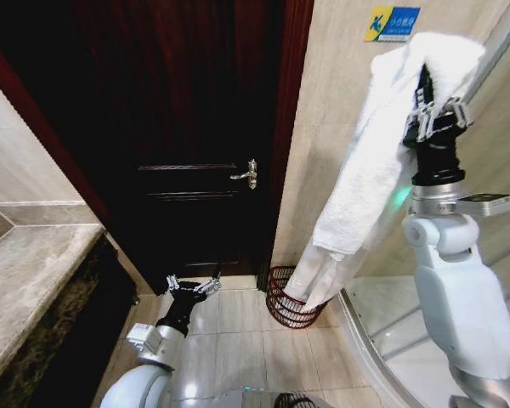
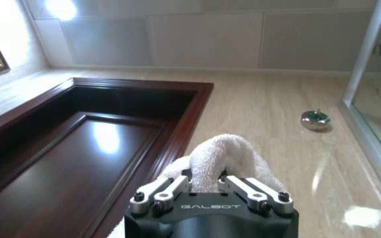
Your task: Discard the used towel into the hamper.
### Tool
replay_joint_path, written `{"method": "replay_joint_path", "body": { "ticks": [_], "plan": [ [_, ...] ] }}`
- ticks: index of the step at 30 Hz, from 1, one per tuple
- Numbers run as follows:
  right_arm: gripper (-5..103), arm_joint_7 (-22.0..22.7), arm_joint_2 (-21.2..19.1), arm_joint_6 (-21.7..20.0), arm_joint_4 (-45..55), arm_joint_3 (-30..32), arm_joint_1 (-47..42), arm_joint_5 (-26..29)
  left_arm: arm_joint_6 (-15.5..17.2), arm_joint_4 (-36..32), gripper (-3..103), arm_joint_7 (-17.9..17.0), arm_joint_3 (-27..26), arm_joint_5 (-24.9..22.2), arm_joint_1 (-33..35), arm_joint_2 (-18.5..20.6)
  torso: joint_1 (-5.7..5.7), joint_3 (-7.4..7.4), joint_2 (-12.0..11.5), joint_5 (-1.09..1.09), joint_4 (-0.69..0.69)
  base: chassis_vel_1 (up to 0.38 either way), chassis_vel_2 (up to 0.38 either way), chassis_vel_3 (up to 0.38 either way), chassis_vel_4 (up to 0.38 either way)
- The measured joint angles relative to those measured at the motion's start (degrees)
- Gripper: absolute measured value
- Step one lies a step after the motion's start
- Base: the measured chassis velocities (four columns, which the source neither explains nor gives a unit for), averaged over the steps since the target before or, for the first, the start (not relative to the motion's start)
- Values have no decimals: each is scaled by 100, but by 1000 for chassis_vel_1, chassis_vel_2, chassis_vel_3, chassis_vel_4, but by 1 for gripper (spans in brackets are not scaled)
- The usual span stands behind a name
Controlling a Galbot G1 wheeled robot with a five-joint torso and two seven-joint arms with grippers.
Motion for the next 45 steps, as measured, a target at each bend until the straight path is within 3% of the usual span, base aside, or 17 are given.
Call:
{"method": "replay_joint_path", "body": {
  "ticks": [7,26,45],
  "plan": [
    [13,23,129,87,-294,-166,111,-107,0,0,100,0,0,0,0,0,0,0,0,-1,1,0,0,0,0],
    [13,-204,536,572,-322,42,-1240,-481,0,0,100,0,0,0,0,0,0,-1,0,0,0,0,0,0,0],
    [13,-388,925,1073,-999,13,-1470,-745,0,0,100,0,0,0,0,0,0,0,0,-1,0,0,0,0,0]
  ]
}}
